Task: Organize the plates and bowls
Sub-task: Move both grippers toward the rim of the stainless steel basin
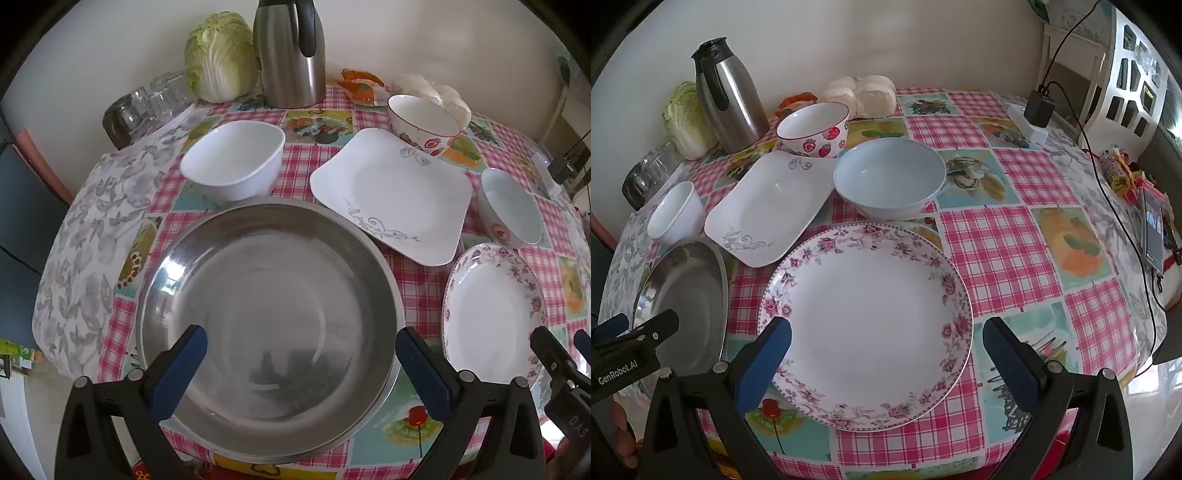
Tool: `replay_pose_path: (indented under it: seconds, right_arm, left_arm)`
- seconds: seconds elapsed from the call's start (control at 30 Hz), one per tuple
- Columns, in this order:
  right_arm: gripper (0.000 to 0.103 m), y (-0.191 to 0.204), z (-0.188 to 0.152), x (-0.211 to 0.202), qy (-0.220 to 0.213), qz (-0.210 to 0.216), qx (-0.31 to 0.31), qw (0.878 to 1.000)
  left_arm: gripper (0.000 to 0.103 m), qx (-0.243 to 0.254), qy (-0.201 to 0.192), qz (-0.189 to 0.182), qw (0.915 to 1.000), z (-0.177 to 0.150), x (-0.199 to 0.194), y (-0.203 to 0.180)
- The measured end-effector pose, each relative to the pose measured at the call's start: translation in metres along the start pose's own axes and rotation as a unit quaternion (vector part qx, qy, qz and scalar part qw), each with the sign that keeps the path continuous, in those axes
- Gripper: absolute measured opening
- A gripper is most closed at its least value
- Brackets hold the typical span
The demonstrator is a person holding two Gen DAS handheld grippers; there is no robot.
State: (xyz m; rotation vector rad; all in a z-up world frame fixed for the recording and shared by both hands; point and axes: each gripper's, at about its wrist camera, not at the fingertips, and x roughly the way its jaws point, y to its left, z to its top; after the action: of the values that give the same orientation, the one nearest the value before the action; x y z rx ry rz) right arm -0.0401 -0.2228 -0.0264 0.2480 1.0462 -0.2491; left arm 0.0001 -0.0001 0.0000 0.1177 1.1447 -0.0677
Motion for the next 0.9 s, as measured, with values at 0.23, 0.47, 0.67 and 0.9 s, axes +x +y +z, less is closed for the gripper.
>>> replay_pose_path:
  seconds: [0.23,0.47,0.67,0.9]
  right_arm:
    - [0.103,0.000,0.001,0.000,0.002,0.000,0.000,1.000]
    - [0.103,0.003,0.002,0.000,0.002,-0.001,-0.002,1.000]
    - [0.103,0.001,0.001,0.001,0.001,-0.003,-0.004,1.000]
    - [0.103,0.002,0.000,0.003,0.003,-0.007,-0.008,1.000]
  left_arm:
    - [0.103,-0.003,0.003,0.000,1.0000,-0.004,0.004,0.003]
    - [0.103,-0.014,0.013,0.003,0.9998,-0.003,0.007,0.008]
    - [0.103,-0.015,0.019,0.008,0.9997,-0.002,0.010,0.008]
    - [0.103,-0.019,0.025,0.011,0.9994,-0.002,0.011,0.010]
